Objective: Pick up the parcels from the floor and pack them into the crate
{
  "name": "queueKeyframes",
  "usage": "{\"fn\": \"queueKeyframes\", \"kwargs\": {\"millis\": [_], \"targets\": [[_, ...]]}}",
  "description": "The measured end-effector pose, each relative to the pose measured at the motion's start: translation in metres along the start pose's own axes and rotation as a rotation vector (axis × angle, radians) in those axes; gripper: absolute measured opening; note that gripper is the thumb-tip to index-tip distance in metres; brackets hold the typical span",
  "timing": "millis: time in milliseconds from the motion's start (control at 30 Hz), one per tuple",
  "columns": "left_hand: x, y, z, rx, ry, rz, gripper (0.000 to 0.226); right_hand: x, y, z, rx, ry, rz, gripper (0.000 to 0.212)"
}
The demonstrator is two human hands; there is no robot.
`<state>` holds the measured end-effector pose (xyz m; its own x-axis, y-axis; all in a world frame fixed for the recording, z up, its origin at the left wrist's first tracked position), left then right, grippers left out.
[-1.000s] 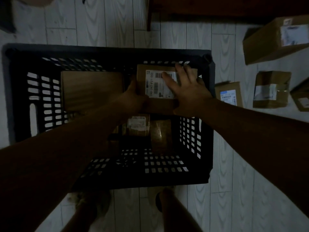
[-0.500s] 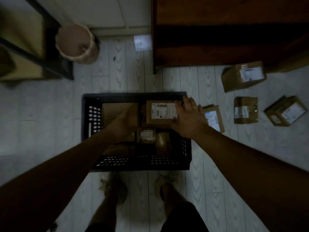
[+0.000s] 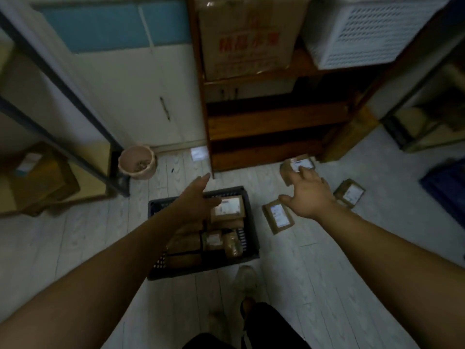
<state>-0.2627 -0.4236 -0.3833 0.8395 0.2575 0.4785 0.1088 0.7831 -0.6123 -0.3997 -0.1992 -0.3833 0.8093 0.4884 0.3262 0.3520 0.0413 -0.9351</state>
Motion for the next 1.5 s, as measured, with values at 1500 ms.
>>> {"fn": "queueKeyframes", "kwargs": {"millis": [1500], "targets": [[-0.204, 0.338, 0.546, 0.029, 0.161, -0.331, 0.071, 0.090, -0.154, 0.624, -0.424, 0.491, 0.003, 0.078]]}}
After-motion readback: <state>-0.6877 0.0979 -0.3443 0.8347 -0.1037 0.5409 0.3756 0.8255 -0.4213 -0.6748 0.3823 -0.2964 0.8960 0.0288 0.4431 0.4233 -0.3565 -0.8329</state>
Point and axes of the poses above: each hand's wrist, its own x-axis away from the middle knuckle, its own y-axis out of the palm, z = x × y, the point moved 7 cm from there along -x, towards the middle knuckle, and after that the axes turned 1 degree about -x, right-handed, at the moved point
